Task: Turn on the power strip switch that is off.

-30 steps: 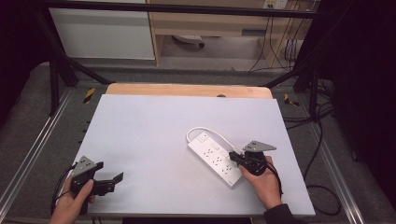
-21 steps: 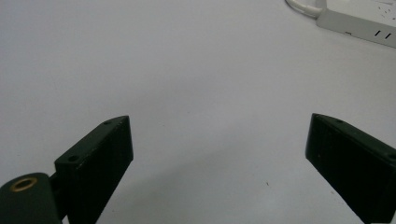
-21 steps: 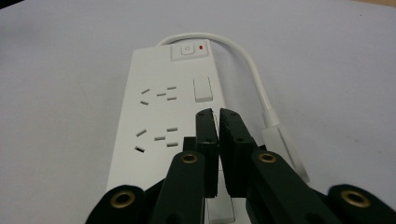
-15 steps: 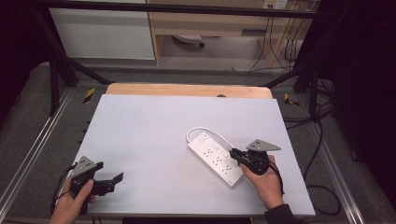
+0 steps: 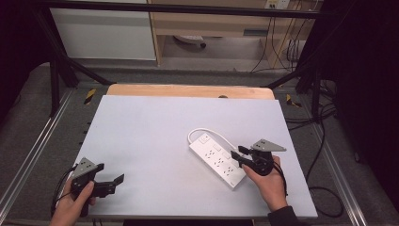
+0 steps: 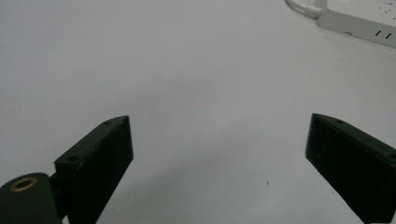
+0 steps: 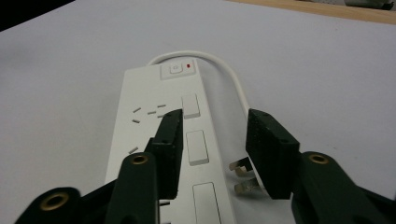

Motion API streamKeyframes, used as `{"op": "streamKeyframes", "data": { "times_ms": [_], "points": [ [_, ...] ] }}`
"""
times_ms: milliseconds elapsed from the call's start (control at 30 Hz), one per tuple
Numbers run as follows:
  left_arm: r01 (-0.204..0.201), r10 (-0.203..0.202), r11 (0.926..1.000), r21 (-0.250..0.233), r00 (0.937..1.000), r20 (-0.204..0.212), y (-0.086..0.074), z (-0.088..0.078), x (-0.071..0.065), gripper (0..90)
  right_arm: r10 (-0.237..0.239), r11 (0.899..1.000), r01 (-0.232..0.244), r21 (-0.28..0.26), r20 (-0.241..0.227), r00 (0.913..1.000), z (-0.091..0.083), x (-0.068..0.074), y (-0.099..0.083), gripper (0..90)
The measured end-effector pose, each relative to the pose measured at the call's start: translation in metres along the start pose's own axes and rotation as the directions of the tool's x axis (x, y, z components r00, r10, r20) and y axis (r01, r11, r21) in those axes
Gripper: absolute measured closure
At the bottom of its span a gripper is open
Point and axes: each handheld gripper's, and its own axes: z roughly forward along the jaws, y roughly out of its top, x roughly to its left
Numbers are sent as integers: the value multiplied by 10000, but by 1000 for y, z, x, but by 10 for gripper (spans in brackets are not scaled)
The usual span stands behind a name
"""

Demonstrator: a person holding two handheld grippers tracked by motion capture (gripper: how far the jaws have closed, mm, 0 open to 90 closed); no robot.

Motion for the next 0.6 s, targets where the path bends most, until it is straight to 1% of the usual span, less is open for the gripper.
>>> {"op": "streamKeyframes", "data": {
  "times_ms": [167,300,367,433,467,500,600],
  "points": [
    [2,-2,10000,5,10000,-2,0,0,0,75,230,9997,-229,-87,138,9996,-1,0,2,428],
    [3,-3,10000,0,10000,-2,0,0,0,75,288,9994,-282,-211,274,9992,-2,-1,4,350],
    [7,-7,10000,-4,10000,-2,0,0,0,75,420,9988,-410,-284,336,9986,-3,0,6,259],
    [7,-7,10000,-3,10000,0,0,0,0,75,375,9989,-362,-311,407,9985,-3,1,8,164],
    [3,-3,10000,3,10000,-4,0,0,0,75,360,9990,-345,-295,536,9979,-3,2,9,113],
    [8,-8,10000,0,10000,-5,0,0,0,75,331,9991,-313,-303,631,9975,-3,2,9,88],
    [9,-9,10000,-4,10000,-6,0,0,0,75,286,9989,-259,-390,699,9971,-3,3,10,42]
  ]
}}
